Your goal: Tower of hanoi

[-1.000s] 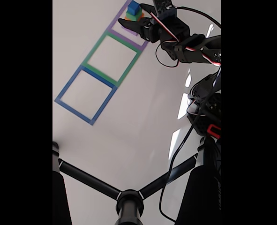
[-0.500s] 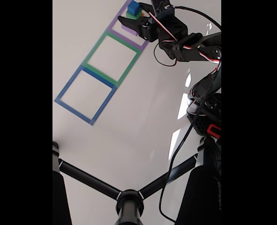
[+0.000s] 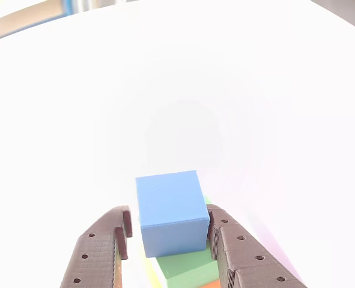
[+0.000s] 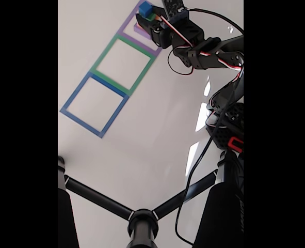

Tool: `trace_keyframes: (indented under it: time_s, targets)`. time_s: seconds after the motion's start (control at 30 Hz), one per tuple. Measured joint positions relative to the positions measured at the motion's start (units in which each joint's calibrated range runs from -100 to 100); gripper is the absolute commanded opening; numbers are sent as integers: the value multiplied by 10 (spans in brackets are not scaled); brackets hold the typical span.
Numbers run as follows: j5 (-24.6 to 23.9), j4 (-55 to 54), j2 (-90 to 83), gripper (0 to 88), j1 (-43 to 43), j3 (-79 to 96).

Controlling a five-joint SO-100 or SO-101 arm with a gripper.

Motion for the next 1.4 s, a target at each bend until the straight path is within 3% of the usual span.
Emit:
trace_keyframes:
  time_s: [0.67, 0.8, 1.0, 1.4]
  targets:
    - [0, 2, -2, 25, -4, 0]
    - [0, 60, -41, 26, -12, -6]
    - [0, 262, -167, 27, -25, -70]
    - [0, 860, -358, 25, -27, -326]
